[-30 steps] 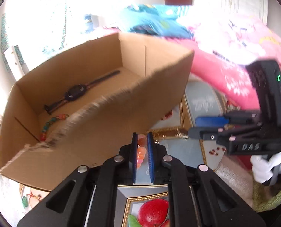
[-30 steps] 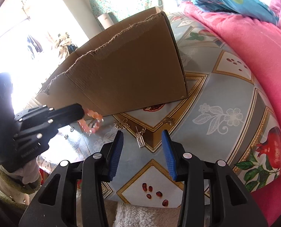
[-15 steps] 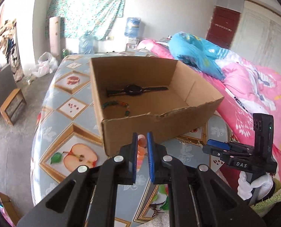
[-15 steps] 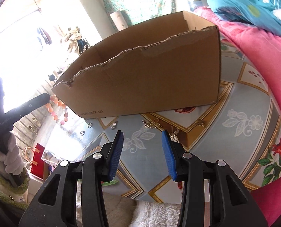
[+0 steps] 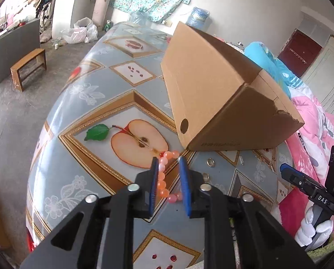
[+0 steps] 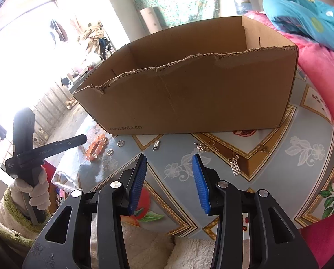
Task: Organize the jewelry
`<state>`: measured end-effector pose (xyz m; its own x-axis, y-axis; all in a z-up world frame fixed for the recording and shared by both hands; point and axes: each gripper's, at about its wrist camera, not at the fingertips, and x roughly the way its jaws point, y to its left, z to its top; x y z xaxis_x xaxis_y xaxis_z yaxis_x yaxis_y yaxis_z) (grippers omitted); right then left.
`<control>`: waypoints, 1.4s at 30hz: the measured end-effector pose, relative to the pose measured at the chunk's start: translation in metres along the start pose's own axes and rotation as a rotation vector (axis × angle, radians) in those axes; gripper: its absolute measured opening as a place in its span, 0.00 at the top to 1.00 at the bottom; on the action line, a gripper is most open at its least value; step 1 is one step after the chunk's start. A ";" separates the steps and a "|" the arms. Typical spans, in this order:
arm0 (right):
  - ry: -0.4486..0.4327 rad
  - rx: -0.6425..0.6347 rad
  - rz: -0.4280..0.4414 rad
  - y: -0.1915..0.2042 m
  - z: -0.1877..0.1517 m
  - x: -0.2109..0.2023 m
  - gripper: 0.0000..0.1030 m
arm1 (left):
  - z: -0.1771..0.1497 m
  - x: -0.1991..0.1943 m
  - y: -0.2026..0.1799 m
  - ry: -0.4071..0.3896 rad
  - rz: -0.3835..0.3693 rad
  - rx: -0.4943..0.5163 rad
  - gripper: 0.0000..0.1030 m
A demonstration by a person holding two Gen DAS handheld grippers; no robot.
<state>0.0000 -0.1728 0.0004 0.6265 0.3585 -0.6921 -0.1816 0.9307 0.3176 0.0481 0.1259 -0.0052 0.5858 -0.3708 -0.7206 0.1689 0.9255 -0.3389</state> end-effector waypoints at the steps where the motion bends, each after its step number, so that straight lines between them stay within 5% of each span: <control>1: 0.005 -0.003 0.002 0.002 0.000 0.002 0.62 | 0.001 -0.004 -0.004 -0.024 0.006 0.022 0.74; 4: 0.014 -0.019 0.012 0.009 0.000 0.008 0.62 | 0.002 -0.013 -0.024 -0.059 -0.027 0.101 0.73; 10: 0.018 -0.066 0.019 0.025 -0.002 0.015 0.62 | -0.010 0.015 -0.058 0.034 -0.007 0.223 0.73; 18: 0.037 -0.058 0.020 0.023 -0.003 0.022 0.62 | -0.019 0.041 -0.062 0.092 0.032 0.227 0.73; 26: 0.041 -0.047 0.020 0.019 -0.003 0.023 0.62 | -0.025 0.049 -0.079 0.067 0.094 0.310 0.77; 42: 0.049 -0.023 0.021 0.010 -0.004 0.026 0.62 | -0.012 0.067 -0.086 0.032 0.056 0.336 0.78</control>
<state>0.0120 -0.1536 -0.0171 0.5845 0.3803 -0.7168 -0.2119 0.9243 0.3175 0.0630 0.0204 -0.0311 0.5775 -0.3163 -0.7526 0.3924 0.9160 -0.0839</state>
